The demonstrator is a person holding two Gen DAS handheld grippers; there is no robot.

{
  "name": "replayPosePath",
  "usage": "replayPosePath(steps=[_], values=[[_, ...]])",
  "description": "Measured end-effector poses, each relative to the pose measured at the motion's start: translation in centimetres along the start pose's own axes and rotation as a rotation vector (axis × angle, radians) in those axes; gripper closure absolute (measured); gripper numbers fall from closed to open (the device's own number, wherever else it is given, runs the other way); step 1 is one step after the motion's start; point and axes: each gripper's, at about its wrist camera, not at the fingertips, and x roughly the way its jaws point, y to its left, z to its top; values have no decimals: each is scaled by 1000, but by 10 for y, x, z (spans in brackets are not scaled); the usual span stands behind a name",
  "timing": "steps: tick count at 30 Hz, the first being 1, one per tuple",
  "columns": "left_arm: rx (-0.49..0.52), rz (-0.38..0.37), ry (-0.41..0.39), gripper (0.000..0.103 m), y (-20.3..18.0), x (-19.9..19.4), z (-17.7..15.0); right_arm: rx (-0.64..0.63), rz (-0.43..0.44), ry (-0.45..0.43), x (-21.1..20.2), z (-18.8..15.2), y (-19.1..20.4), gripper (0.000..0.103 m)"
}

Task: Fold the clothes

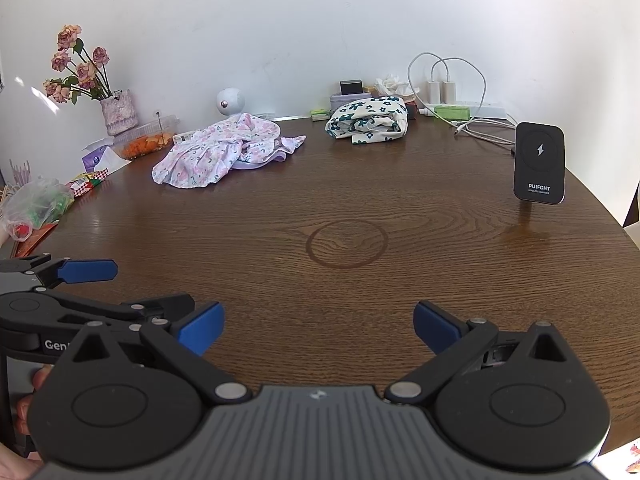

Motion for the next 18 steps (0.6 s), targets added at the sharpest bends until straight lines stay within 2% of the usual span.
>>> replayPosePath(steps=[18], values=[[-22, -11, 10, 0, 2, 1, -1, -1, 8, -2, 0, -1, -1, 0]])
